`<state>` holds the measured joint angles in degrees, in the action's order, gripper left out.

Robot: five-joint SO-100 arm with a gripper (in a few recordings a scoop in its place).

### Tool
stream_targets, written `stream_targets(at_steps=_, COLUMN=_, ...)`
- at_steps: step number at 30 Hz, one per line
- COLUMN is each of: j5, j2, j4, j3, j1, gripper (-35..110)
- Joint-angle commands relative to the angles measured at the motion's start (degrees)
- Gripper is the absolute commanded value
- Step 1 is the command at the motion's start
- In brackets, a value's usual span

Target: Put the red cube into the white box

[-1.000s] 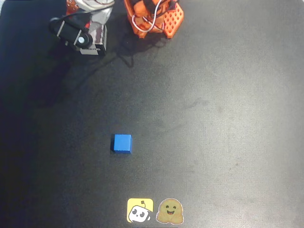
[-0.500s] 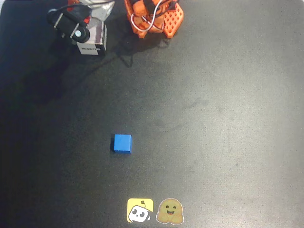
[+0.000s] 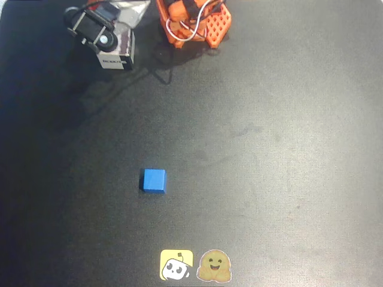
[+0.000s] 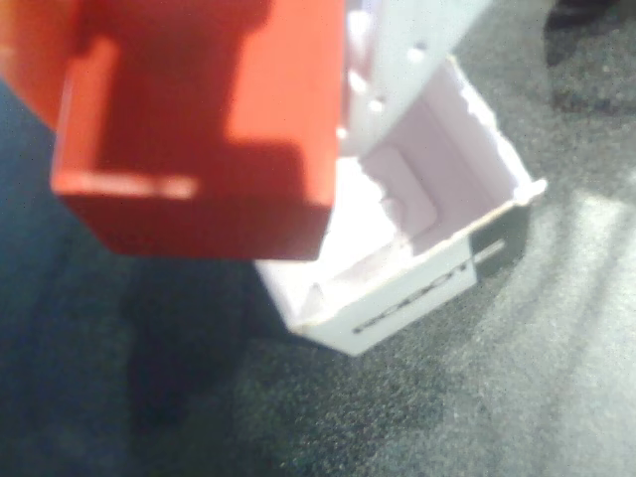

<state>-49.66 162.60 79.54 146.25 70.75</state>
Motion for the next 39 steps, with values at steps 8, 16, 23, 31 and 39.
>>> stream_targets(at_steps=8, j5=0.5, j2=3.3, j4=-0.4, j3=0.9, j1=-1.3, gripper=3)
stream_targets(at_steps=16, j5=2.5, j2=3.3, j4=-1.0, j3=1.0, j1=-1.2, gripper=9)
stream_targets(at_steps=23, j5=4.7, j2=4.4, j4=-1.1, j3=0.5, j1=-1.0, gripper=14)
stream_targets(at_steps=31, j5=5.6, j2=8.0, j4=-1.2, j3=1.1, j1=-1.4, gripper=19)
stream_targets(at_steps=39, j5=5.3, j2=11.3, j4=-1.2, j3=2.3, j1=-2.2, gripper=20)
